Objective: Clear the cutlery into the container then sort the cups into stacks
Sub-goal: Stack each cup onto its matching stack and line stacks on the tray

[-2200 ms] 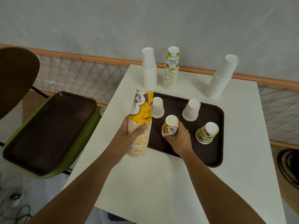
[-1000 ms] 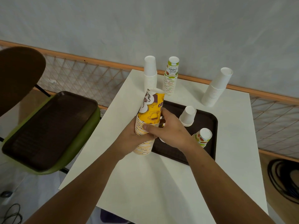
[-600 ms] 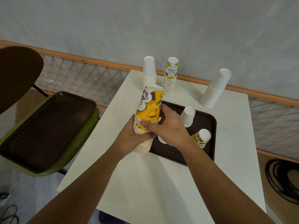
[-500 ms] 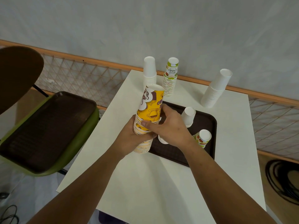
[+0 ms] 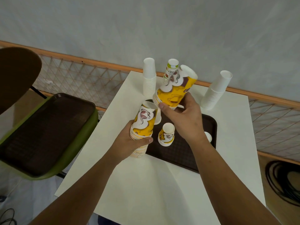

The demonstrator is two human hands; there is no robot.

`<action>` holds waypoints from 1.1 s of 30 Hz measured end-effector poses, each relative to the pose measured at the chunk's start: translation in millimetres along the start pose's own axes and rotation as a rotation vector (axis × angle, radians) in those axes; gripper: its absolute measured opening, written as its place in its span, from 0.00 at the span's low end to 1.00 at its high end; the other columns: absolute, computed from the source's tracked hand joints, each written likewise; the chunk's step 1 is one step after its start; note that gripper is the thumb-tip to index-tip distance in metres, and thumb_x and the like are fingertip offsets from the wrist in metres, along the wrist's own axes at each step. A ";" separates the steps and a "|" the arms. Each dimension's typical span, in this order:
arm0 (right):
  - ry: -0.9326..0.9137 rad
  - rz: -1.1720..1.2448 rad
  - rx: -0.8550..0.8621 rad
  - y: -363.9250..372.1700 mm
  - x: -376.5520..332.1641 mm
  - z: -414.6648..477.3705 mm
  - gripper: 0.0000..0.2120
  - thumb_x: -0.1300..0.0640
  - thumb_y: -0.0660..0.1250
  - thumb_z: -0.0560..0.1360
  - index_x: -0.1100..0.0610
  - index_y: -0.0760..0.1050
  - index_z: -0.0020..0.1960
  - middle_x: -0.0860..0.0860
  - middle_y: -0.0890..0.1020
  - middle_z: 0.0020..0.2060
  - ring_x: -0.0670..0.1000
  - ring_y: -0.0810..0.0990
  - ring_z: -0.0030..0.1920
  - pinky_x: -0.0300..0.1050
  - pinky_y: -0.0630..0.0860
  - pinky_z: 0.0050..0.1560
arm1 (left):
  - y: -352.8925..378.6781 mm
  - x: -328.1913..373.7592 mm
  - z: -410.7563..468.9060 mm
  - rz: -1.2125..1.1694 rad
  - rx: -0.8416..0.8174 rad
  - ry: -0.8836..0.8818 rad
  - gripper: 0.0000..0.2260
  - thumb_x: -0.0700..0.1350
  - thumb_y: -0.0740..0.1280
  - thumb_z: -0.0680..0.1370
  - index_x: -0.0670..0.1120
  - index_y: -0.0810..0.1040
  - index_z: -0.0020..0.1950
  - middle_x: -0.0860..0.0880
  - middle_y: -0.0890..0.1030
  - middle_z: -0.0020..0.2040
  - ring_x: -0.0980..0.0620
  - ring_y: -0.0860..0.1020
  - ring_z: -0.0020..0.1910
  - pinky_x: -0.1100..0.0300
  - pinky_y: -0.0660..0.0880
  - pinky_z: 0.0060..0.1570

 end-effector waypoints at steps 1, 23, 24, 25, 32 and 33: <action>-0.013 -0.008 0.043 -5.3 2.2 -0.5 0.20 0.54 0.78 0.73 0.52 0.77 0.62 0.39 0.85 0.53 0.38 0.83 0.54 0.32 0.78 0.53 | -2.2 -2.4 -0.7 -0.008 0.012 -0.010 0.33 0.50 0.81 0.70 0.56 0.70 0.72 0.54 0.80 0.64 0.49 0.79 0.63 0.43 0.76 0.67; 0.359 -0.474 -0.057 6.2 212.9 -35.8 0.38 0.50 0.79 0.71 0.47 0.66 0.76 0.45 0.75 0.71 0.52 0.69 0.73 0.57 0.71 0.72 | -0.8 -14.8 -3.3 -0.170 0.016 -0.025 0.43 0.62 0.80 0.59 0.61 0.69 0.72 0.56 0.80 0.65 0.48 0.79 0.65 0.41 0.76 0.67; 0.366 -0.472 -0.059 6.8 213.1 -35.2 0.38 0.49 0.79 0.71 0.46 0.66 0.75 0.45 0.75 0.70 0.52 0.69 0.73 0.58 0.71 0.71 | 0.6 -14.9 -3.7 -0.162 0.007 -0.025 0.43 0.62 0.80 0.59 0.60 0.69 0.72 0.55 0.80 0.65 0.48 0.79 0.65 0.40 0.76 0.67; 0.365 -0.472 -0.067 6.8 214.5 -34.8 0.38 0.49 0.79 0.70 0.45 0.65 0.75 0.45 0.75 0.70 0.52 0.70 0.72 0.59 0.72 0.71 | 2.2 -14.3 -4.4 -0.159 -0.005 -0.027 0.43 0.61 0.81 0.59 0.60 0.69 0.72 0.55 0.80 0.65 0.48 0.79 0.65 0.40 0.76 0.67; 0.298 -0.413 0.094 -5.0 176.3 -49.2 0.38 0.52 0.75 0.73 0.47 0.59 0.77 0.50 0.68 0.74 0.55 0.70 0.73 0.62 0.74 0.68 | 5.4 -9.7 -7.0 -0.172 -0.007 -0.014 0.40 0.56 0.81 0.63 0.59 0.69 0.72 0.54 0.80 0.65 0.47 0.79 0.65 0.39 0.75 0.67; 0.234 -0.376 0.167 -6.9 157.5 -54.0 0.36 0.53 0.74 0.74 0.48 0.60 0.76 0.50 0.68 0.72 0.55 0.72 0.70 0.61 0.76 0.66 | 6.7 -7.2 -7.9 -0.177 -0.014 -0.011 0.38 0.55 0.80 0.64 0.59 0.69 0.72 0.54 0.80 0.65 0.48 0.79 0.65 0.39 0.75 0.67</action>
Point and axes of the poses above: each hand's wrist, its own z-axis towards the middle knuckle, its own y-axis out of the palm, x = y × z, the point moved 5 cm from there along z, towards the middle knuckle
